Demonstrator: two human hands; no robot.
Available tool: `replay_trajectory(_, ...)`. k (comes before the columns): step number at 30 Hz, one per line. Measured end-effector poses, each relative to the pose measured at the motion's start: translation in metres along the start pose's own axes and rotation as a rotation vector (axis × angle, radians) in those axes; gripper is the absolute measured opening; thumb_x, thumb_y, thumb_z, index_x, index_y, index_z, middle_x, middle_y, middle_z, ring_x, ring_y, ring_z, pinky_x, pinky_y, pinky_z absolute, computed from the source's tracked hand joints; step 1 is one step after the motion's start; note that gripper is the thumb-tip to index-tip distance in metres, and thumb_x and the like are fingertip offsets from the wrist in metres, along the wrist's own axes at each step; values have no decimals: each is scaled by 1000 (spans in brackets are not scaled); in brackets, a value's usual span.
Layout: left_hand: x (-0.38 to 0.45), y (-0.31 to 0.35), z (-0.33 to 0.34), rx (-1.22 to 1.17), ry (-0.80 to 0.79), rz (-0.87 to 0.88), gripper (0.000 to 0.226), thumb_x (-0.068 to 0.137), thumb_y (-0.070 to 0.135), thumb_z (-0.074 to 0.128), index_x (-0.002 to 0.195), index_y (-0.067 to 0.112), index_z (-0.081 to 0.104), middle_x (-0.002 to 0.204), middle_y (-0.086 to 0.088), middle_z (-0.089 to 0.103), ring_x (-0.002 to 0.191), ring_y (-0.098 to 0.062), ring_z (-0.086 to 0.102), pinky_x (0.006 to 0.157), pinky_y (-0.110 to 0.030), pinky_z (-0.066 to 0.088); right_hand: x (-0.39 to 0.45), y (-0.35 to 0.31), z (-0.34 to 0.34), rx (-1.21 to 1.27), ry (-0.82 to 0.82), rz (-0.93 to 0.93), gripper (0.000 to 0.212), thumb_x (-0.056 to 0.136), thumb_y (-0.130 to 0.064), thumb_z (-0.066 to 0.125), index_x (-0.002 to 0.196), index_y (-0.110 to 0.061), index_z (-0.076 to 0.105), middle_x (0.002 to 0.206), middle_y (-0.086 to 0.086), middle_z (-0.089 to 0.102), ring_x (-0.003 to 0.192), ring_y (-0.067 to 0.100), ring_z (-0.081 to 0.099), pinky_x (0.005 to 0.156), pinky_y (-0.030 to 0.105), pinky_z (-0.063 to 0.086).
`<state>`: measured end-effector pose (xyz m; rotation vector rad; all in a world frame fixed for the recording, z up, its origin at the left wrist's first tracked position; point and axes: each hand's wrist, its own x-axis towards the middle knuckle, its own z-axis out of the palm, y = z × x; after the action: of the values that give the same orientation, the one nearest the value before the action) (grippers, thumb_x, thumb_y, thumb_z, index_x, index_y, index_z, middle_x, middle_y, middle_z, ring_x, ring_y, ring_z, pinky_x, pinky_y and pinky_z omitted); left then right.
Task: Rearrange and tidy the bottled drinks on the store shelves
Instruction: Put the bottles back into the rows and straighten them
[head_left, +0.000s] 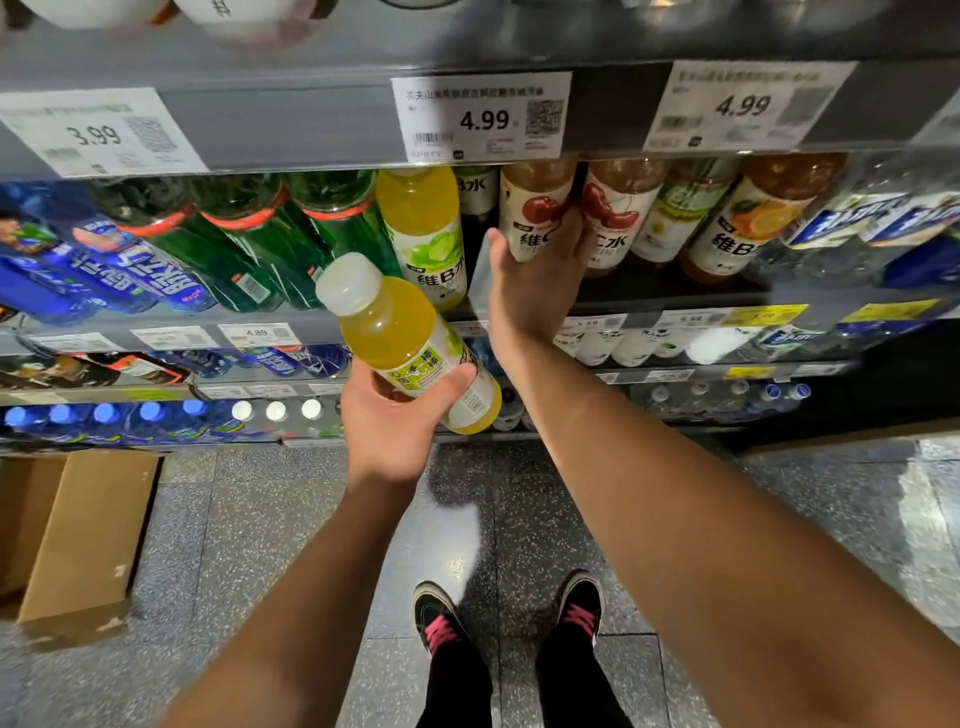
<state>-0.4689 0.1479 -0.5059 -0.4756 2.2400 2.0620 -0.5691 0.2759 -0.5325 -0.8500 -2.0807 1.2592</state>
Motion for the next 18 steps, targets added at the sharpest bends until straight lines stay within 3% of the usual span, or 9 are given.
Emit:
replay_trajectory(4, 0, 0, -3, 4, 16, -15, 48, 69, 5, 88, 110, 1, 64, 95, -8, 77, 82, -20, 73, 72, -36, 60, 8, -4, 6, 102, -54, 91, 73, 77, -23, 81, 136, -5, 42, 137, 14, 57, 123, 29, 56, 99, 26, 39)
replay_trajectory(7, 2, 0, -5, 9, 36, -15, 51, 67, 8, 90, 111, 4, 63, 97, -9, 77, 85, -24, 73, 75, -41, 61, 14, -4, 6, 4, -95, 42, 84, 76, -26, 83, 143, -1, 39, 141, 16, 54, 129, 29, 53, 103, 26, 37)
replay_trajectory(13, 8, -3, 3, -8, 58, -20, 48, 68, 2, 89, 109, 3, 63, 95, -5, 77, 85, -19, 75, 76, -33, 60, 14, 1, -16, -60, -95, -69, 69, 65, -42, 77, 120, -6, 55, 114, 9, 65, 103, 27, 63, 83, 36, 54)
replay_trajectory(18, 18, -7, 25, -8, 24, -4, 51, 67, -1, 89, 104, 14, 57, 93, 2, 75, 83, -12, 72, 74, -32, 58, 13, 11, -53, -44, -141, -78, 67, 64, -40, 78, 121, -11, 58, 112, 4, 67, 101, 20, 64, 86, 38, 54)
